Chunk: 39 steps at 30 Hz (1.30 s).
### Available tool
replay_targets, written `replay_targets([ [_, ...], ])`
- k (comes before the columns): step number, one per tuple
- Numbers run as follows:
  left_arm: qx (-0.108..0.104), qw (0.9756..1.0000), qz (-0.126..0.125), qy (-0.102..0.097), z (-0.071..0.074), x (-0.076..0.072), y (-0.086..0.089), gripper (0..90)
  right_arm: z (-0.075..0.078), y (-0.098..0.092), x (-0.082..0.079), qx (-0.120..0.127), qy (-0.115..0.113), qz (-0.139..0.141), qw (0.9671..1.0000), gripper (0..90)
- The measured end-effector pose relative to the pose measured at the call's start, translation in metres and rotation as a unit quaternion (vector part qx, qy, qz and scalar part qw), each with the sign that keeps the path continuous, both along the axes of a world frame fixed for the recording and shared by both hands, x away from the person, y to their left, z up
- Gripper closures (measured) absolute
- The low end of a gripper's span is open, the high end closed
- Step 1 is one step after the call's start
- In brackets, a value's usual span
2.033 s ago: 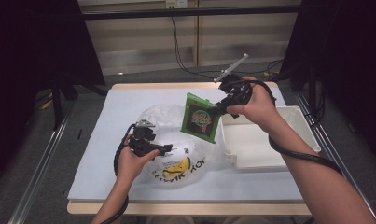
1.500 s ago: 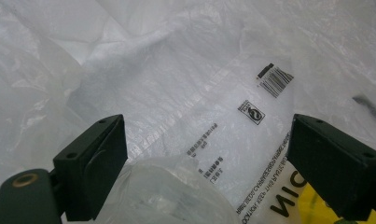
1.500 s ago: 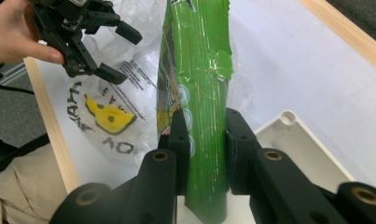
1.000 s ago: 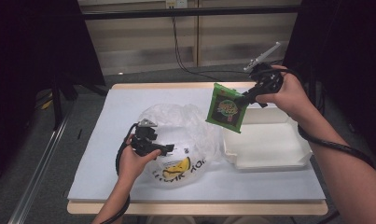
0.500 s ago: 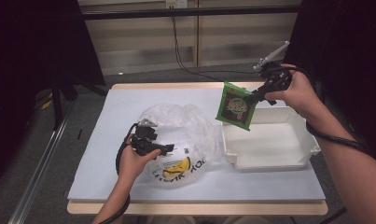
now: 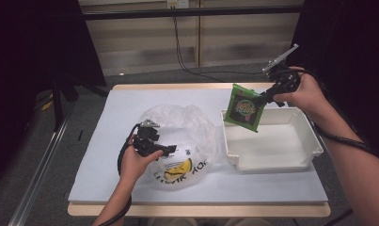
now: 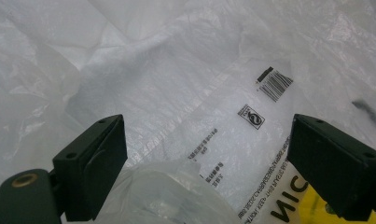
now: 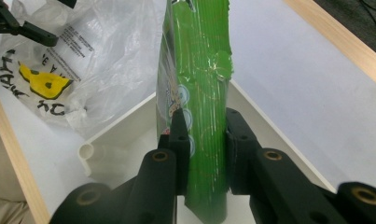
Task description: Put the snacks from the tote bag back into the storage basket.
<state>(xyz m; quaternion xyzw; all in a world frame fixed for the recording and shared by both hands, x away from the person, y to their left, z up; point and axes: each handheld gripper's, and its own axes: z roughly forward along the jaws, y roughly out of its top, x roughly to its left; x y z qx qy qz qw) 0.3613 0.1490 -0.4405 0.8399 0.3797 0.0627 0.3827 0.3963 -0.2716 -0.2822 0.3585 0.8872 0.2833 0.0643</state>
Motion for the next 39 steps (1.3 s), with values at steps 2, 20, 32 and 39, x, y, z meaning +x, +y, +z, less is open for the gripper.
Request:
replay_targets([
  [2,0.004,1.0,-0.004,0.0,0.0,0.0,0.0,11.8,-0.002,-0.002,0.0,-0.003,-0.001,-0.001,1.0,76.6],
  [20,0.006,1.0,0.003,0.001,-0.002,0.001,-0.002,11.6,-0.041,-0.006,0.016,-0.01,0.018,-0.001,0.9998,76.4],
  [32,0.011,0.9999,0.002,0.003,-0.003,0.002,-0.002,11.6,-0.063,0.001,0.032,-0.02,0.026,0.011,0.9994,76.1],
  [39,0.009,0.9999,0.007,0.004,-0.003,0.002,-0.004,11.6,-0.074,0.001,0.037,-0.024,0.034,0.015,0.999,76.0],
])
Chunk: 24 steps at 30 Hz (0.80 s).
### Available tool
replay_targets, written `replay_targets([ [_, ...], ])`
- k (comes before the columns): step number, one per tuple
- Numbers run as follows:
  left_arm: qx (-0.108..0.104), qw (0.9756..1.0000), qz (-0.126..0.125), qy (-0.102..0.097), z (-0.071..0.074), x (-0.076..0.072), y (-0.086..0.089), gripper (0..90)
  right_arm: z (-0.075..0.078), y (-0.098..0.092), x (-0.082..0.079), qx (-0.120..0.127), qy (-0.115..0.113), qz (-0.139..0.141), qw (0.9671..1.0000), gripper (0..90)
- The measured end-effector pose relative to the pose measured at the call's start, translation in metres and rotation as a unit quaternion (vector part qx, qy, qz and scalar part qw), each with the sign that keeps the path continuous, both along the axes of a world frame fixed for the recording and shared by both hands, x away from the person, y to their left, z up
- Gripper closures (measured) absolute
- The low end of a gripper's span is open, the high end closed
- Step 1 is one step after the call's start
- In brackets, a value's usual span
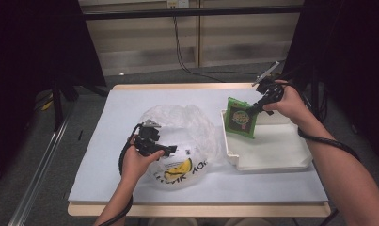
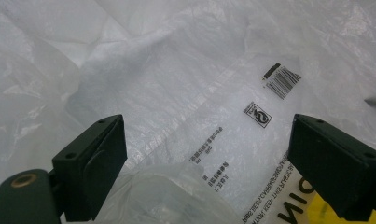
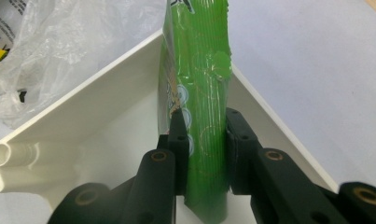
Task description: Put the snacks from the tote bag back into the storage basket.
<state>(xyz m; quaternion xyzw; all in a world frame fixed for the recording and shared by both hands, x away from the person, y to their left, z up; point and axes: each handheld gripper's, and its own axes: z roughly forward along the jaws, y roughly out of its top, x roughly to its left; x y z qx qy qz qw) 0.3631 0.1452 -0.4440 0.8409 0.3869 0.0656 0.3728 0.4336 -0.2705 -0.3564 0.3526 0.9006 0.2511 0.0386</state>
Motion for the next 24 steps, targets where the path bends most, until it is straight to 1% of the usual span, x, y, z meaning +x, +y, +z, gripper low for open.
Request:
replay_targets([
  [4,-0.002,1.0,-0.001,0.0,-0.001,0.0,-0.001,11.6,-0.005,0.001,0.003,-0.002,0.001,0.003,1.0,76.0],
  [7,0.003,1.0,-0.001,0.002,0.0,0.0,-0.001,11.6,-0.008,0.002,0.004,-0.005,0.004,0.005,1.0,76.0],
  [12,0.003,1.0,0.0,0.0,0.0,-0.001,-0.001,11.6,-0.01,0.0,0.006,-0.003,0.003,0.007,1.0,76.0],
  [13,0.005,1.0,-0.005,-0.001,0.0,0.0,0.0,11.6,-0.01,0.0,0.006,-0.003,0.004,0.008,1.0,76.0],
  [14,0.0,1.0,0.001,0.001,-0.001,-0.001,0.0,11.6,-0.01,-0.001,0.007,-0.004,0.002,0.009,0.9999,76.0],
  [16,-0.001,1.0,0.001,0.001,0.0,-0.001,0.0,11.6,-0.011,0.0,0.007,-0.004,0.001,0.01,0.9999,75.9],
  [17,0.007,1.0,-0.005,-0.001,0.001,0.0,0.001,11.6,-0.011,-0.001,0.008,-0.004,0.001,0.01,0.9999,75.8],
  [18,0.006,1.0,-0.004,-0.003,0.001,-0.001,0.0,11.6,-0.011,-0.001,0.008,-0.004,0.001,0.009,1.0,75.7],
  [19,0.001,1.0,0.001,-0.002,0.0,-0.001,-0.001,11.6,-0.011,-0.001,0.008,-0.003,0.002,0.008,1.0,75.7],
  [20,0.001,1.0,0.0,-0.003,0.001,-0.001,-0.001,11.6,-0.011,-0.001,0.008,-0.003,0.002,0.008,1.0,75.6],
  [21,0.007,1.0,-0.007,-0.002,0.001,-0.001,0.0,11.6,-0.011,-0.002,0.008,-0.002,0.003,0.006,1.0,75.6],
  [23,0.003,1.0,-0.002,0.0,0.001,-0.002,-0.002,11.6,-0.012,-0.003,0.009,-0.003,0.002,0.01,0.9999,75.4],
  [24,0.002,1.0,-0.004,0.0,0.001,-0.002,-0.002,11.6,-0.012,-0.003,0.009,-0.003,0.003,0.008,1.0,75.5],
])
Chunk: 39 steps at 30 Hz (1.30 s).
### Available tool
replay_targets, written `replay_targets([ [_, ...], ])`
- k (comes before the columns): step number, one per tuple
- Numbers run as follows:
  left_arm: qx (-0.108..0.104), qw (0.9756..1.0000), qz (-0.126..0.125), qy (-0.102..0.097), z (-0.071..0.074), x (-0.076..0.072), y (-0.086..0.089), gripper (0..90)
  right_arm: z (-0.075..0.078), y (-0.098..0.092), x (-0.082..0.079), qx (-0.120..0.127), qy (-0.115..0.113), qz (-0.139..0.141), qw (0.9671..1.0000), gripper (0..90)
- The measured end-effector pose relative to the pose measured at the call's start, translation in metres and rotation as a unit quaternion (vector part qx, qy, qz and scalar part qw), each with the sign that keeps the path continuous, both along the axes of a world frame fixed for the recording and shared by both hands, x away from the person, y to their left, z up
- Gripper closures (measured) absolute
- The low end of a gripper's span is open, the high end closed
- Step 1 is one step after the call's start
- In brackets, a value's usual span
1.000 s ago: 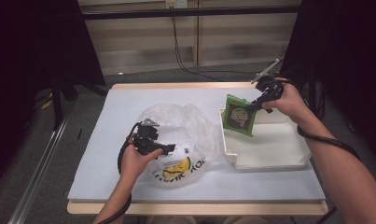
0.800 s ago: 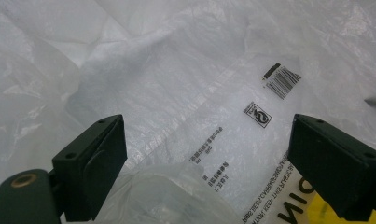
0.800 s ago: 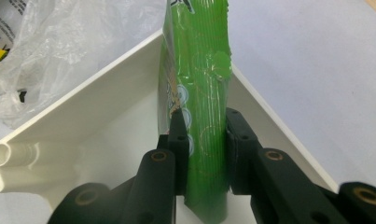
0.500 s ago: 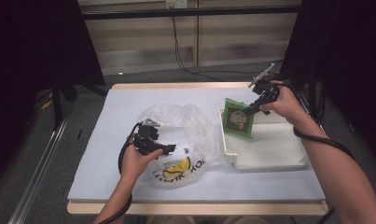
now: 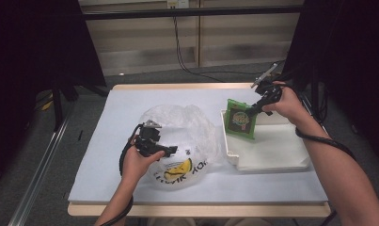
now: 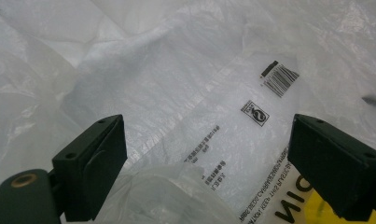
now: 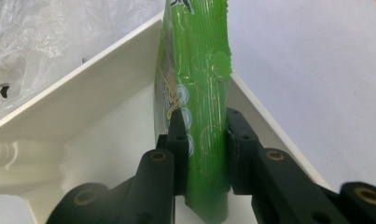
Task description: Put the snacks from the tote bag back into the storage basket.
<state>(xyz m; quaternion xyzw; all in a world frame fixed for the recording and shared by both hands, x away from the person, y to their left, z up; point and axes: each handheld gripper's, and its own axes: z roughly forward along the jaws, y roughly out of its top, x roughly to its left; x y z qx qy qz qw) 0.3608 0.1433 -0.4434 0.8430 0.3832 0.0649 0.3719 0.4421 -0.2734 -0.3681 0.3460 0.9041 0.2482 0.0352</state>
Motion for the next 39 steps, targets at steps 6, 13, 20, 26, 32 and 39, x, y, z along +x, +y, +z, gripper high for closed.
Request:
replay_targets([
  [6,0.001,1.0,0.0,0.008,-0.005,-0.002,0.003,11.6,0.0,0.0,0.005,-0.005,0.001,0.01,0.9999,74.8],
  [13,0.0,0.9999,0.011,0.005,-0.003,-0.005,0.008,11.6,-0.004,-0.006,0.014,-0.008,-0.008,0.01,0.9999,69.4],
  [20,-0.003,0.9999,0.015,0.006,-0.004,-0.007,0.013,11.6,-0.011,-0.015,0.017,-0.014,-0.031,0.0,0.9994,54.0],
  [26,-0.002,0.9998,0.017,0.005,-0.002,-0.005,0.012,11.6,-0.011,-0.017,0.013,-0.025,-0.035,-0.027,0.9987,36.4],
  [32,0.0,0.9999,0.011,0.004,0.0,-0.004,0.014,11.6,-0.005,-0.024,0.01,-0.02,-0.036,-0.053,0.9977,25.8],
  [39,-0.009,0.9998,0.018,-0.001,0.002,-0.006,0.013,11.6,0.003,-0.027,-0.004,-0.01,-0.042,-0.066,0.9969,20.0],
])
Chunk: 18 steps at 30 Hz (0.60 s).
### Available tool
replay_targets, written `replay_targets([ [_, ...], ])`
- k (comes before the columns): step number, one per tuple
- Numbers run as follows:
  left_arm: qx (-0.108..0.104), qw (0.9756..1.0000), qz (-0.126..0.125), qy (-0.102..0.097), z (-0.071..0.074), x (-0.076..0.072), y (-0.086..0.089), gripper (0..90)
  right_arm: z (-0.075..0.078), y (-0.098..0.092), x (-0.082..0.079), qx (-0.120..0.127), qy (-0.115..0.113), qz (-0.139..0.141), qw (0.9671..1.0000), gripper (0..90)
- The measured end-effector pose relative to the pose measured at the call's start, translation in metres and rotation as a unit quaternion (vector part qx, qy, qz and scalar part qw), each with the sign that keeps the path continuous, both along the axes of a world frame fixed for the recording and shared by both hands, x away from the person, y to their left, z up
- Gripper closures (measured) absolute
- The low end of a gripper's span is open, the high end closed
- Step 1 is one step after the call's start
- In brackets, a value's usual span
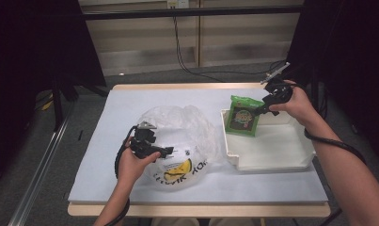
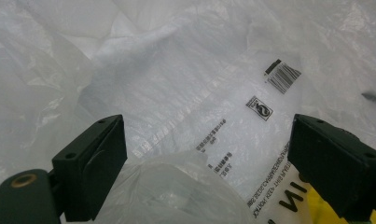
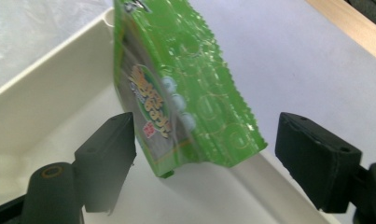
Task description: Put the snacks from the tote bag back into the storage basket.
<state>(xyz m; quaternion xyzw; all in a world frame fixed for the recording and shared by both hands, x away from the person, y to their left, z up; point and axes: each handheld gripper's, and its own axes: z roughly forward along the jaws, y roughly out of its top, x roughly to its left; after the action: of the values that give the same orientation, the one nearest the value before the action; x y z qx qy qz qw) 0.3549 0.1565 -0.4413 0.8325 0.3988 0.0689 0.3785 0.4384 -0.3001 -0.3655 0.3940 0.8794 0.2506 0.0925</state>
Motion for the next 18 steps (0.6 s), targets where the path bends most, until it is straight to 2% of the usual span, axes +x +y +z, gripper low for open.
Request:
replay_targets([
  [7,-0.007,1.0,-0.005,-0.002,0.001,-0.003,-0.003,11.4,0.003,0.003,-0.02,0.012,-0.009,-0.007,0.9999,15.6],
  [8,-0.003,1.0,-0.006,-0.002,0.003,-0.003,-0.004,11.4,0.002,0.003,-0.022,0.014,-0.01,-0.007,0.9998,15.0],
  [10,-0.01,0.9999,-0.007,-0.003,0.002,-0.004,-0.005,11.4,0.001,0.003,-0.029,0.014,-0.007,-0.011,0.9998,13.9],
  [13,-0.005,0.9999,-0.01,-0.003,0.004,-0.005,-0.006,11.4,-0.001,0.001,-0.037,0.026,-0.006,-0.019,0.9995,13.6],
  [16,-0.009,0.9999,-0.012,-0.007,0.004,-0.005,-0.008,11.4,-0.001,-0.001,-0.044,0.028,-0.013,-0.012,0.9995,13.1],
  [18,0.001,0.9998,-0.02,-0.004,0.006,-0.004,-0.006,11.4,-0.002,-0.003,-0.05,0.034,-0.009,-0.02,0.9992,12.6],
])
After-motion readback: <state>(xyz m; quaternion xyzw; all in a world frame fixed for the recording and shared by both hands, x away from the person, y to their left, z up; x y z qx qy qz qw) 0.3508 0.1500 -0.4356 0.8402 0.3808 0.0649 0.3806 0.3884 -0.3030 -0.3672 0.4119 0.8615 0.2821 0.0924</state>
